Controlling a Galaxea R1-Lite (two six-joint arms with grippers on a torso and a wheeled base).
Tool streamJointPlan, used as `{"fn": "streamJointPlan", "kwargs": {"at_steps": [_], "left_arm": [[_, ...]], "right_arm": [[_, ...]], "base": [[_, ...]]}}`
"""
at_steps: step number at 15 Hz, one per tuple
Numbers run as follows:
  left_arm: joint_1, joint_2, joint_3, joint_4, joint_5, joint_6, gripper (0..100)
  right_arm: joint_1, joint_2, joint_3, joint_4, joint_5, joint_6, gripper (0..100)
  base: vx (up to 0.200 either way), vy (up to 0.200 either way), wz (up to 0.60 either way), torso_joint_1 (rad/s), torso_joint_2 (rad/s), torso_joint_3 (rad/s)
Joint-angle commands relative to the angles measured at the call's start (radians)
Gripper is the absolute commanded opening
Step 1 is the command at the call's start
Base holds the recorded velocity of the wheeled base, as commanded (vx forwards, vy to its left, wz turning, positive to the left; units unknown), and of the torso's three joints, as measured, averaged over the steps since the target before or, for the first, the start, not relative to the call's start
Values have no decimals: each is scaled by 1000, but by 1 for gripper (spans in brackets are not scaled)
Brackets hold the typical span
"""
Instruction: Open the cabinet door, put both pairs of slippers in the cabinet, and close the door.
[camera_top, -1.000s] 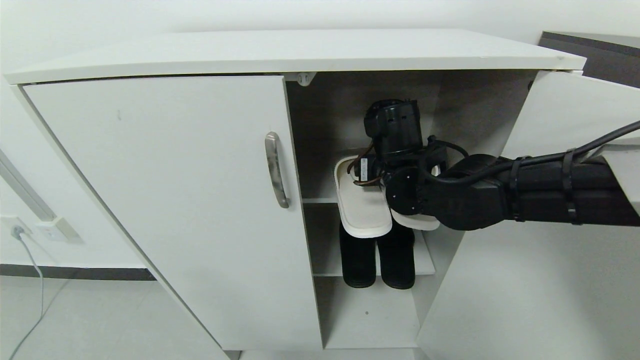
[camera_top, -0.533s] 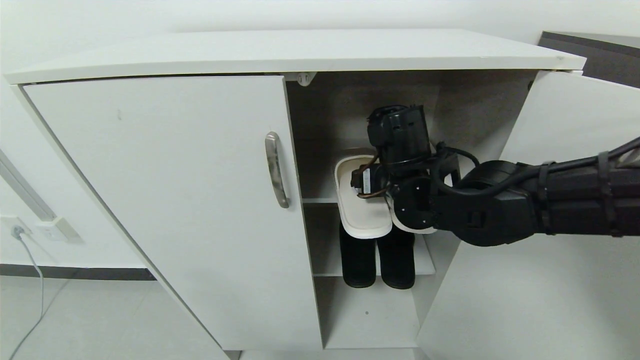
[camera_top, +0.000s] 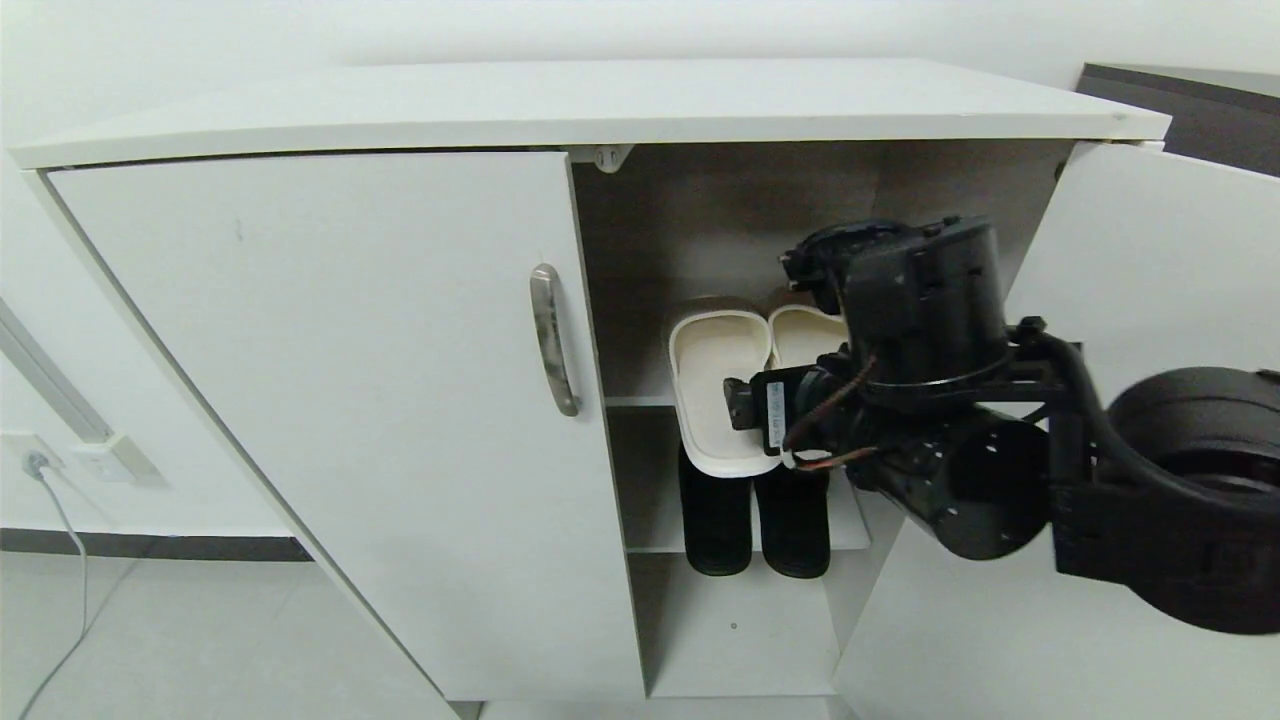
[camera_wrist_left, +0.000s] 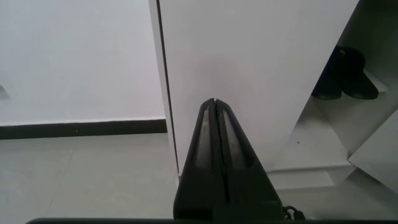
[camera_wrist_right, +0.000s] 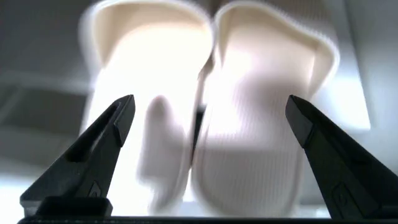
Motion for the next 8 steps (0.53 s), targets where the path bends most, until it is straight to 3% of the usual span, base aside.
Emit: {"fn": "streamJointPlan", "kwargs": {"at_steps": [1,4,7,8], "left_arm": [[0,1,0,0,0,0,0],[0,1,0,0,0,0,0],[0,1,0,0,0,0,0],[0,1,0,0,0,1,0]], "right_arm": [[36,-148,141,-50,50,-1,100],[55,-243,305,-119,138,-6,100],[70,-239,322,-147,138,-12,100],[76,-222,320,-148,141,-10,0]], "base": [[0,0,0,0,0,0],[0,0,0,0,0,0],[0,0,0,0,0,0],[0,0,0,0,0,0]]}}
